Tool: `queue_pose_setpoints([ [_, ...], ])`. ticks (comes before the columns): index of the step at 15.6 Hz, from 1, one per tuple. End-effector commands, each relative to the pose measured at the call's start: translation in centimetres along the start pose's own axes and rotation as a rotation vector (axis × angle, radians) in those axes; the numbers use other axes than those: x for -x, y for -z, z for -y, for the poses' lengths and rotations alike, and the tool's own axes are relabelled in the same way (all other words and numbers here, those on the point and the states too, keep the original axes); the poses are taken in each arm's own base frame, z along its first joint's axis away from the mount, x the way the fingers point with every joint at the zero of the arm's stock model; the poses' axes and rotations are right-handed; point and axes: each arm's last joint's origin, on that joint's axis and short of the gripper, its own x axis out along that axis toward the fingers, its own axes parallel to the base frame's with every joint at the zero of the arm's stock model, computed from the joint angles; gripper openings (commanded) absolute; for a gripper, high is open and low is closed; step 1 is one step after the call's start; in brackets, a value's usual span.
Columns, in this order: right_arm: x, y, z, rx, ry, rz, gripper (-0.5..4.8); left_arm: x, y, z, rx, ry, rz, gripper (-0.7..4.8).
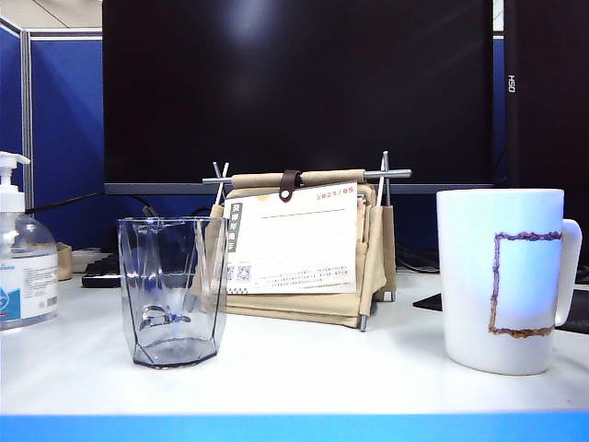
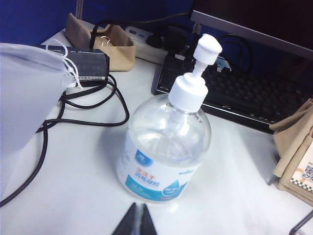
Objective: Swap the positions of the transparent plastic cup and the white ceramic cup.
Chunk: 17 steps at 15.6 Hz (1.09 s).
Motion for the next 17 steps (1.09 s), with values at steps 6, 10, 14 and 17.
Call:
queue_pose_setpoints([
  [6, -0.9, 0.0, 4.0, -0.075, 0.246, 0.010, 1.49, 0.0, 0.2, 0.0, 0.000, 0.000, -0.017, -0.05],
  [10, -0.6, 0.2, 6.1, -0.103, 0.459, 0.001, 1.49, 0.0, 0.2, 0.0, 0.000, -0.001, -0.017, -0.05],
  [14, -0.9, 0.5, 5.0, -0.109, 0.072, -0.037, 1.49, 0.0, 0.2, 0.0, 0.000, 0.000, -0.017, -0.05],
  [17, -0.8, 0.5, 5.3, -0.108, 0.183, -0.037, 1.49, 0.0, 0.2, 0.0, 0.000, 0.000, -0.017, -0.05],
])
